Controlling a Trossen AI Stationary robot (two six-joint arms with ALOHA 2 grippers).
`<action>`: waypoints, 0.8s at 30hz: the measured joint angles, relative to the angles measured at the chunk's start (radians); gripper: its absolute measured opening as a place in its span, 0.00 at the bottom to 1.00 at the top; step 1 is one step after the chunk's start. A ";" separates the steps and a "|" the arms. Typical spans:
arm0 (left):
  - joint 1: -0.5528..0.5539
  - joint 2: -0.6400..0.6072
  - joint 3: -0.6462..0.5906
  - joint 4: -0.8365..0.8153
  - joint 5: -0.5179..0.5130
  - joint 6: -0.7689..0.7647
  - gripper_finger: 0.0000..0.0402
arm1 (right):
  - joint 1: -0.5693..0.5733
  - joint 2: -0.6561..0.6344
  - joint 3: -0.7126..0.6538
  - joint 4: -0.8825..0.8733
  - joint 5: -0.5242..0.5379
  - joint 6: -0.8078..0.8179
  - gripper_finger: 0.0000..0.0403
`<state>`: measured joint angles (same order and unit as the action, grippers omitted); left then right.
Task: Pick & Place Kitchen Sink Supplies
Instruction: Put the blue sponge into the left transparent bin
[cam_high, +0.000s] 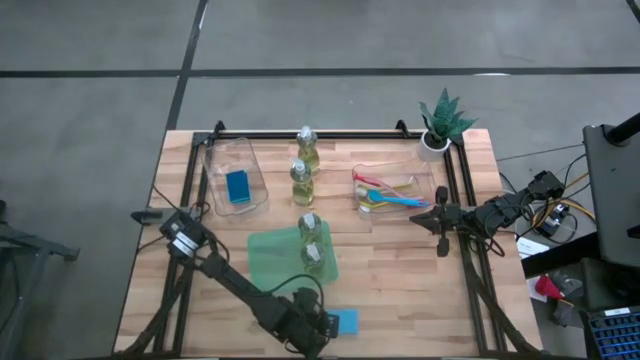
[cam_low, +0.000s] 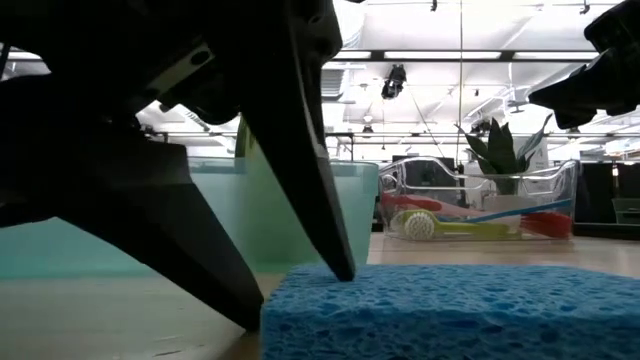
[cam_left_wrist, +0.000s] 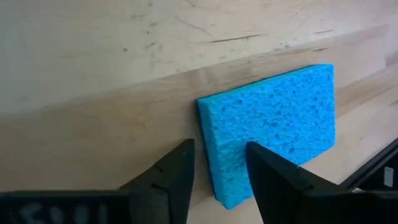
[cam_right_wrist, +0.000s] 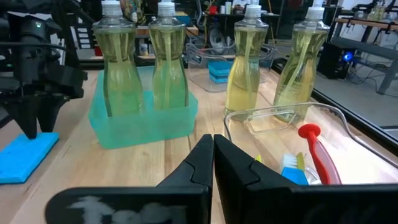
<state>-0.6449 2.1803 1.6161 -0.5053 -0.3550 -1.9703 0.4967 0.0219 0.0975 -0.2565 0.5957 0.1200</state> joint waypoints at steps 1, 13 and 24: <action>0.002 0.000 0.000 -0.002 0.002 0.008 0.37 | 0.000 0.000 0.000 0.000 0.000 0.000 0.02; 0.008 0.002 0.000 -0.008 -0.013 0.056 0.02 | 0.000 0.000 0.000 0.000 0.000 0.000 0.02; 0.007 -0.039 0.007 -0.013 -0.004 0.110 0.00 | 0.000 0.000 0.000 0.000 0.000 0.000 0.02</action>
<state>-0.6380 2.1414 1.6234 -0.5186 -0.3592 -1.8601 0.4969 0.0219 0.0975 -0.2565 0.5957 0.1202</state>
